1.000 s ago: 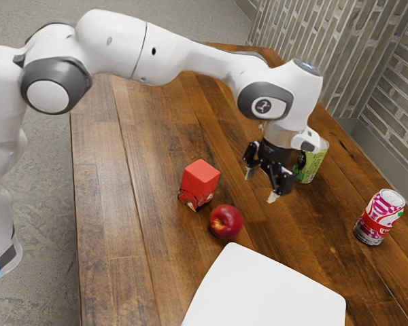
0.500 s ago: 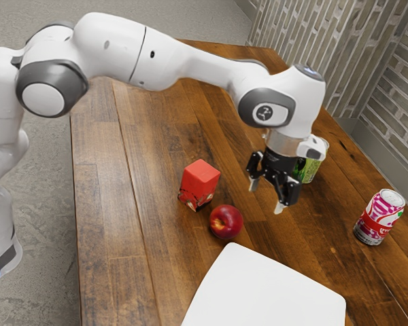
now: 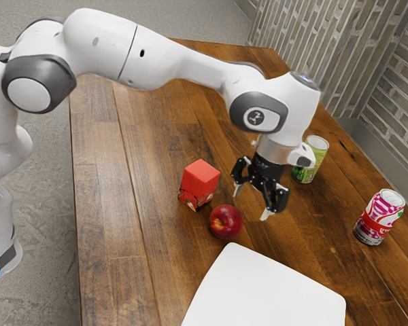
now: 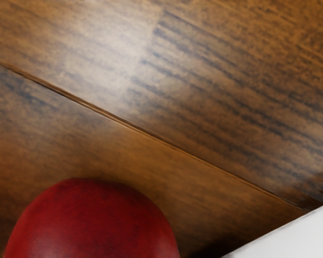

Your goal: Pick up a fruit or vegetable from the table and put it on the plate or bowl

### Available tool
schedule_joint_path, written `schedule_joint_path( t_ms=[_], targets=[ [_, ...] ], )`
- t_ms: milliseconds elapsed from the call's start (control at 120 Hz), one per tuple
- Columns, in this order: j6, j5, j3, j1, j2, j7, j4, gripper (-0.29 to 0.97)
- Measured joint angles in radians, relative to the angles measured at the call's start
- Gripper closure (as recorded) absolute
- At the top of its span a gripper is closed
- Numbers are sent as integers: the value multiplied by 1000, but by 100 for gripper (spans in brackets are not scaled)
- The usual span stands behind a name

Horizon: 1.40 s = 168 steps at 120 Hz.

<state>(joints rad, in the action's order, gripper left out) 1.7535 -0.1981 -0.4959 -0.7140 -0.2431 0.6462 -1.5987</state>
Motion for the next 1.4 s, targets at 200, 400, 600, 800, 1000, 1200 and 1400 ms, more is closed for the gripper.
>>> schedule_joint_path(
  t_ms=[200, 400, 600, 800, 1000, 1200, 1400],
  targets=[
    [0, 3, -20, 6, 2, 28, -7, 0],
    [1, 4, -20, 5, 4, 45, -7, 0],
    [1, 6, -44, -5, 23, 48, -16, 0],
    [2, 20, -68, -15, 20, 48, -20, 0],
    [2, 26, -68, -31, 36, 51, -24, 0],
    [-1, 27, -154, -147, 82, 55, -82, 0],
    [-1, 26, -189, -181, 84, 55, -85, 0]
  ],
)
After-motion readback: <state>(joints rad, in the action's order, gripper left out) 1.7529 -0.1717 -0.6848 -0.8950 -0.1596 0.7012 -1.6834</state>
